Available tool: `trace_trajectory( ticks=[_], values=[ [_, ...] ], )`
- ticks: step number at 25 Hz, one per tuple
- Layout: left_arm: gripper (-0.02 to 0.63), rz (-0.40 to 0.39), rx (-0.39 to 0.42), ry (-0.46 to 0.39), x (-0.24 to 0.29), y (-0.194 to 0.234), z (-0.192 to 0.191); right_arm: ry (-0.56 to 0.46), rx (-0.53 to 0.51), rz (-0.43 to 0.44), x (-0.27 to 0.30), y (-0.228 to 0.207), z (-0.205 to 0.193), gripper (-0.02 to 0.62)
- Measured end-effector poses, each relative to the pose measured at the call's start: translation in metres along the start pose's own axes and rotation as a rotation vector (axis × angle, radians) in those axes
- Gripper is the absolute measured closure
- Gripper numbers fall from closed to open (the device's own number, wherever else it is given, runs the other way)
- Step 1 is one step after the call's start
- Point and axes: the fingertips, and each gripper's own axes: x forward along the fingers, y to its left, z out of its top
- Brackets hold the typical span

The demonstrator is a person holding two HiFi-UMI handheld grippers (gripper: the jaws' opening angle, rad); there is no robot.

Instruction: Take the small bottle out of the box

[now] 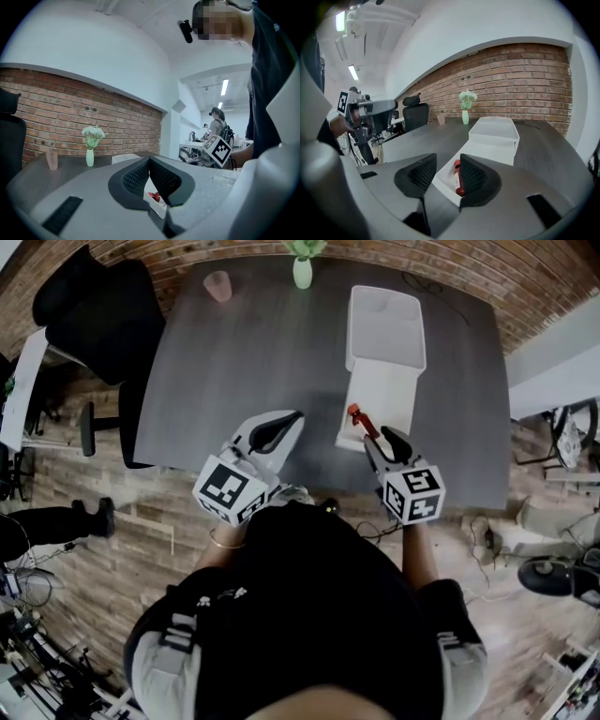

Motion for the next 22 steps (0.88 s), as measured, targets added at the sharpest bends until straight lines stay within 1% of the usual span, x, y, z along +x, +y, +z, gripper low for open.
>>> trace_trajectory(
  ticks=[9,15,16,20,22],
  values=[
    [0.603,-0.028,-0.006,-0.028,0.018,0.028,0.010,0.151,-0.061,-0.020,0.043,-0.015,-0.015,0.433],
    [0.603,-0.035,-0.030,-0.038,0.019,0.037,0.002,0.289,-0.113,0.018,0.068,-0.016,-0.035,0.417],
    [0.603,-0.035,-0.031,-0.039,0.019,0.038,0.001,0.310,-0.120,0.021,0.072,-0.017,-0.039,0.405],
    [0.603,-0.036,-0.039,-0.046,0.020,0.043,0.000,0.383,-0.124,0.027,0.083,-0.021,-0.050,0.389],
    [0.603,-0.032,-0.039,-0.043,0.020,0.045,-0.001,0.417,-0.124,0.038,0.087,-0.020,-0.051,0.358]
  ],
)
